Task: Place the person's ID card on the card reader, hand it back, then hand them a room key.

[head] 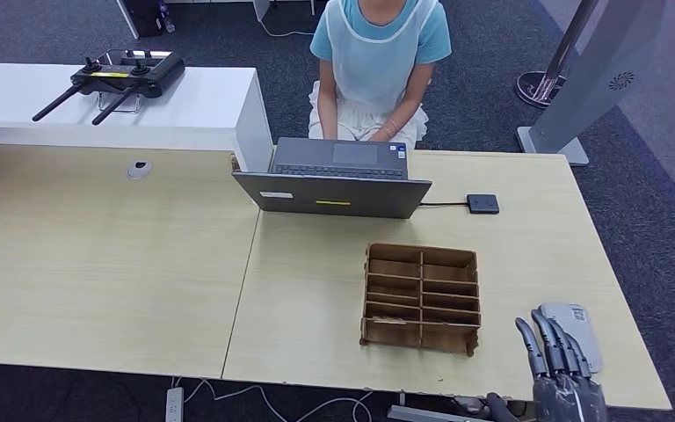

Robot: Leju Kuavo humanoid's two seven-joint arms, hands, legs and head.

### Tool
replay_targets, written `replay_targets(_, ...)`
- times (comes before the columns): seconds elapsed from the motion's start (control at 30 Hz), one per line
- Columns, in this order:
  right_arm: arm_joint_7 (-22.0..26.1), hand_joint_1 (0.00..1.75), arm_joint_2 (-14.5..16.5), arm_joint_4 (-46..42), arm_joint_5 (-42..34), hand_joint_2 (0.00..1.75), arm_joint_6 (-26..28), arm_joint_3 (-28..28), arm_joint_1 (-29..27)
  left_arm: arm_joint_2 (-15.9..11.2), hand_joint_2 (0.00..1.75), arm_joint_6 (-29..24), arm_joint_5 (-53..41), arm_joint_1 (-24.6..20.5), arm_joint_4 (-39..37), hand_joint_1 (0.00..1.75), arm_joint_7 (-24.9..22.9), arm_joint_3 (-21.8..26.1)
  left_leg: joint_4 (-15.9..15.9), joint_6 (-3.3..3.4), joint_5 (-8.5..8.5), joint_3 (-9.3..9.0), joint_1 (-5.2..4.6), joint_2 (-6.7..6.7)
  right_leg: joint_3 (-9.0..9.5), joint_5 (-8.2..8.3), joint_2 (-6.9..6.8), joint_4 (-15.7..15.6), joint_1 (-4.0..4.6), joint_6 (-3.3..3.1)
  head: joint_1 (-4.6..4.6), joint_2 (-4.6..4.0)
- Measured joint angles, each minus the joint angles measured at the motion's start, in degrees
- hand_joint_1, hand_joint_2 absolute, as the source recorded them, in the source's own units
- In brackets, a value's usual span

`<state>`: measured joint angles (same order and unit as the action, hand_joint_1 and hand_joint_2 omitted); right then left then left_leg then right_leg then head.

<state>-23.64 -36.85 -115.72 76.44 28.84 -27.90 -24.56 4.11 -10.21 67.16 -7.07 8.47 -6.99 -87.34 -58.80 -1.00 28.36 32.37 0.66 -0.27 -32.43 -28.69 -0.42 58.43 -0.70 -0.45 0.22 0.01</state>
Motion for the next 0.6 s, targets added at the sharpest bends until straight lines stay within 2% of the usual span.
replay_targets(0.3,5.12,0.0,0.34,6.06,-1.45,1.75,-3.05,-3.55,8.0,-0.9,0.0,0.46,-2.07,0.04,-0.1,0.0,0.05,0.0,0.0,-0.01,-0.01,-0.01,-0.02,0.02,0.0,0.0,0.04,0.02,0.0,0.0,0.0,-0.01)
replay_targets(0.6,6.73,0.0,2.04,9.47,0.4,1.75,-5.48,-3.11,9.81,-0.66,0.0,-0.11,-3.68,0.29,-0.1,0.0,-0.3,0.0,0.0,-0.01,0.0,0.01,-0.03,0.01,0.0,0.0,0.03,0.0,-0.01,0.01,0.0,-0.01)
